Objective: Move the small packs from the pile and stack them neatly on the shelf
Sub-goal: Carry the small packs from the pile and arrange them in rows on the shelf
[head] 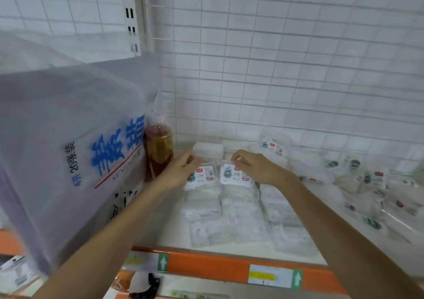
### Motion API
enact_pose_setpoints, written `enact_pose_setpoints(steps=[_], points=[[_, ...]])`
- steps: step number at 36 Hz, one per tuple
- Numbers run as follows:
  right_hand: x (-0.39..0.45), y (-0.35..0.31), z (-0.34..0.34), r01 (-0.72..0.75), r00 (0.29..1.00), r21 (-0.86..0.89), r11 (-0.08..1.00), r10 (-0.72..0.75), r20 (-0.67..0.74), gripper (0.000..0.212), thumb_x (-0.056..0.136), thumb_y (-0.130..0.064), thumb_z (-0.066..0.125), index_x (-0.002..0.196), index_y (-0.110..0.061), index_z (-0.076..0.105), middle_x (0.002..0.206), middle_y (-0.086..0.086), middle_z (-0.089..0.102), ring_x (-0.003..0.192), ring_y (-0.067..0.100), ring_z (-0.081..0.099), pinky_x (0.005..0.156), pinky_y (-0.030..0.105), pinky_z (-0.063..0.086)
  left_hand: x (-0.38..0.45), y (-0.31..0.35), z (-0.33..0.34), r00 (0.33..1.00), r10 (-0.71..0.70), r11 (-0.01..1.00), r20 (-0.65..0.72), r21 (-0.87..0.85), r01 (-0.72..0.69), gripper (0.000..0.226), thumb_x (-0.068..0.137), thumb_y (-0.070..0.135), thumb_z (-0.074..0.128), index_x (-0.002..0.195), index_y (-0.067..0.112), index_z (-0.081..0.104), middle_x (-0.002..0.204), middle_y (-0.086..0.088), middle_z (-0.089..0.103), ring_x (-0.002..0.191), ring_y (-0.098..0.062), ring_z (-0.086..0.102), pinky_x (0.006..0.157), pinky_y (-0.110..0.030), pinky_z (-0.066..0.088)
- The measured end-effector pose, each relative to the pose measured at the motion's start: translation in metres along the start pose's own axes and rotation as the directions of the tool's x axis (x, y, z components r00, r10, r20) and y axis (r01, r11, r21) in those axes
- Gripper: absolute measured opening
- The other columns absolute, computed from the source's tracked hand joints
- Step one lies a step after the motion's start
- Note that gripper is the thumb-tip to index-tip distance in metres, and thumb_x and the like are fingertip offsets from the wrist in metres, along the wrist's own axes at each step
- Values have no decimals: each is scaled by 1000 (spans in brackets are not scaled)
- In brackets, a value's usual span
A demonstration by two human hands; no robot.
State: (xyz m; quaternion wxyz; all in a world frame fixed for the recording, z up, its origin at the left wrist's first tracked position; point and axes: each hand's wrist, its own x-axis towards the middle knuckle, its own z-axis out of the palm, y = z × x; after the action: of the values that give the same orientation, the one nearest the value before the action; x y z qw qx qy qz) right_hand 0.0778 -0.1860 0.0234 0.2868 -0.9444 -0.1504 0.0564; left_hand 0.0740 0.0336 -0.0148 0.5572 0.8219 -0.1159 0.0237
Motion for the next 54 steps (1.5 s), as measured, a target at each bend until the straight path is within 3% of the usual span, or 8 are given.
enact_pose_setpoints(steps=[4,8,16,24,28,37,46,54], points=[[0,1,-1,-8,996,-54,999,13,93,51,85,-43,62,127,-20,45,126,4,49,110,19,52,93,31,43,-3,-2,-7,998,-55,992,41,-111,59,8,86,27,62,84,21,57,82,8,57,76,-3,54,69,-17,39],[0,3,2,15,987,-187,982,15,158,81,74,-36,76,140,-20,32,132,4,38,122,19,37,103,33,34,-13,-3,-15,964,-33,999,264,-17,39,42,76,10,74,107,32,56,108,8,62,95,-5,62,77,-14,46],[-4,-5,7,86,992,-334,939,-111,-57,74,74,-26,73,137,-17,34,130,1,40,120,19,36,92,31,39,-14,-10,-15,975,67,858,210,487,-164,72,69,29,78,132,24,42,113,10,37,107,-5,35,90,-13,28],[-51,-4,-9,133,895,-303,944,-245,-372,69,72,-28,72,133,-22,40,126,-7,38,115,10,33,96,25,36,-13,-1,-3,955,296,824,28,498,-270,71,67,22,77,131,17,46,121,5,41,117,-15,36,98,-19,26],[-100,14,-21,96,857,-205,974,-186,-480,67,74,-24,72,132,-25,39,119,-15,31,108,1,25,91,16,31,-24,27,21,911,407,845,61,353,-401,76,61,45,61,132,26,41,121,16,36,117,-6,33,99,-19,28],[-250,107,-41,-212,753,-124,970,81,-653,70,63,-22,75,127,-22,47,113,-11,38,103,11,33,86,21,37,-49,77,146,769,578,759,273,167,-630,69,65,38,63,127,33,33,121,25,29,114,7,23,94,4,17],[-410,186,-67,-429,607,-34,903,260,-751,70,63,-10,79,124,-23,48,112,-9,39,104,12,35,86,25,37,-86,127,324,634,690,657,348,66,-751,65,67,41,60,126,23,39,120,6,34,113,-8,33,96,-16,30],[-537,249,-79,-526,485,94,846,388,-783,70,62,-9,81,125,-18,52,115,-10,40,108,15,38,91,34,45,-131,162,452,682,657,718,322,8,-696,69,60,30,71,122,30,41,114,-3,45,103,-12,36,87,-27,36]])
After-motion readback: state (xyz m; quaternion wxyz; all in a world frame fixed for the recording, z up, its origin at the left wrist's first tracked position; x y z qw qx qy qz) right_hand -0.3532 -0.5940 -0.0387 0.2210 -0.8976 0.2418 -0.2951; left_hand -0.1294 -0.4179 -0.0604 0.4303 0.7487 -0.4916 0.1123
